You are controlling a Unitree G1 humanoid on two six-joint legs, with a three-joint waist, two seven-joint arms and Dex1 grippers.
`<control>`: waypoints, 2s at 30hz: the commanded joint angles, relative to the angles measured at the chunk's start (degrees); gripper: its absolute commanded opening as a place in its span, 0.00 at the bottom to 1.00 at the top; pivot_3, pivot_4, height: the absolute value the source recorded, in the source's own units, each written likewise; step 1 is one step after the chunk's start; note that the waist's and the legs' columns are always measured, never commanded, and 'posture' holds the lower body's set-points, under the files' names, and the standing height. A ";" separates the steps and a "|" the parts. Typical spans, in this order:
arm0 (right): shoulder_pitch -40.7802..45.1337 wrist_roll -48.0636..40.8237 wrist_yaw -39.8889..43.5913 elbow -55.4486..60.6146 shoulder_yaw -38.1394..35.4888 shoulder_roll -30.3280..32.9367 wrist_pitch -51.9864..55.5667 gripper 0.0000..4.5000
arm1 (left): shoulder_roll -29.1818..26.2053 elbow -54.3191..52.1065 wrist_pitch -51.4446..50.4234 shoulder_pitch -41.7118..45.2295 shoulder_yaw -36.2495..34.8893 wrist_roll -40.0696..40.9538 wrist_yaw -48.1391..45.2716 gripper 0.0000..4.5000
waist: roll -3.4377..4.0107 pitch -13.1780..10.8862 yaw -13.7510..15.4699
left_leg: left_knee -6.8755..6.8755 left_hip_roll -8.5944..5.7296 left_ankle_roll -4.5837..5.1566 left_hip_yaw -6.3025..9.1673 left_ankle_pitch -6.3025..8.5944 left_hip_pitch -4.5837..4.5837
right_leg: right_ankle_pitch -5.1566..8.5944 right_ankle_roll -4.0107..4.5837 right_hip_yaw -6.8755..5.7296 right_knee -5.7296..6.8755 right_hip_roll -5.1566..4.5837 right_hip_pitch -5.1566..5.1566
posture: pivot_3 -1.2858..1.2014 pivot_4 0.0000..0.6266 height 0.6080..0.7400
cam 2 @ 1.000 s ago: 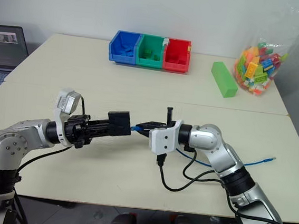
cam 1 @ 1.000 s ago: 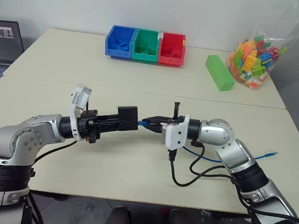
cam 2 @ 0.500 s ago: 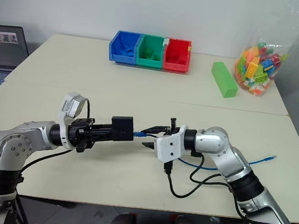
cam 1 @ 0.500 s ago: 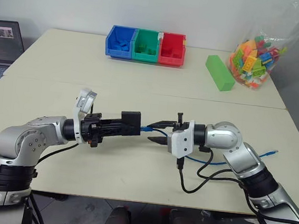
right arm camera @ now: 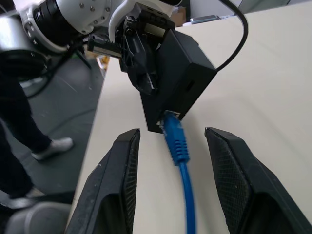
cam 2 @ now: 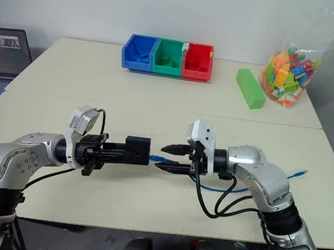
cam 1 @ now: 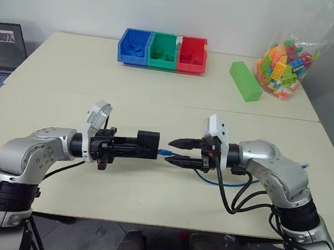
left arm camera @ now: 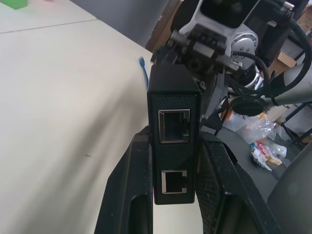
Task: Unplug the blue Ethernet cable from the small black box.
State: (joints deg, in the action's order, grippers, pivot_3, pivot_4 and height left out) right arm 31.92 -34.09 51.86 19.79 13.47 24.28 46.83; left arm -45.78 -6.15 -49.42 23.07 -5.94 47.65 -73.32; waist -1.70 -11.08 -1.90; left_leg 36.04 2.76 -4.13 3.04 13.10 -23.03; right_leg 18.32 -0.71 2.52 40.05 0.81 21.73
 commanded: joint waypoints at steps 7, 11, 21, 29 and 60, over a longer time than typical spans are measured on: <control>-1.67 -10.34 -8.78 1.58 -5.44 -6.75 10.78 0.50 | -0.14 -0.75 -0.02 0.97 -1.06 1.35 -0.51 0.17 | 0.00 0.00 0.00 | 0.00 -0.01 0.00 -0.01 0.00 -0.01 | 0.01 -0.02 0.00 -0.01 0.01 0.01 | 0.52 0.24 1.00; -2.07 -11.65 -10.15 0.78 -6.03 -8.50 11.47 0.50 | -0.28 -0.59 -0.22 1.20 -1.12 1.51 -0.48 0.17 | 0.00 0.00 -0.01 | -0.01 -0.01 0.01 -0.02 0.00 -0.01 | 0.02 -0.04 0.00 -0.02 0.02 0.02 | 0.52 0.24 1.00; -2.04 -12.00 -9.25 -1.36 -6.04 -8.74 11.02 0.50 | -0.01 -0.57 -0.78 1.42 -1.42 2.20 0.21 0.17 | 0.01 0.00 -0.03 | -0.02 0.00 0.01 -0.02 0.00 -0.01 | 0.03 -0.05 0.00 -0.02 0.04 0.03 | 0.52 0.24 1.00; -1.42 -13.77 -8.98 -2.81 -7.77 -8.82 11.86 0.50 | -0.07 -0.73 -1.04 1.30 -1.51 2.41 0.14 0.17 | 0.01 -0.01 -0.05 | -0.02 0.00 0.01 -0.02 0.00 -0.02 | 0.03 -0.06 0.01 -0.03 0.04 0.03 | 0.52 0.24 1.00; -0.66 -15.67 -7.90 -2.94 -7.61 -7.43 12.01 0.01 | 0.59 -1.29 -0.71 0.95 -0.77 1.91 0.23 0.17 | 0.01 -0.01 -0.05 | -0.04 0.00 0.01 -0.03 0.01 -0.03 | 0.04 -0.07 0.01 -0.06 0.05 0.04 | 0.52 0.24 1.00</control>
State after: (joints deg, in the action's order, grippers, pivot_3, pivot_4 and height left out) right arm 30.04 -47.95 43.81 15.31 7.29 17.39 59.04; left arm -44.81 -6.17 -50.58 23.31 -6.19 49.09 -73.05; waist -1.69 -11.09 -1.94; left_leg 36.00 2.76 -4.12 3.02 13.11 -23.06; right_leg 18.37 -0.79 2.53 39.99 0.86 21.77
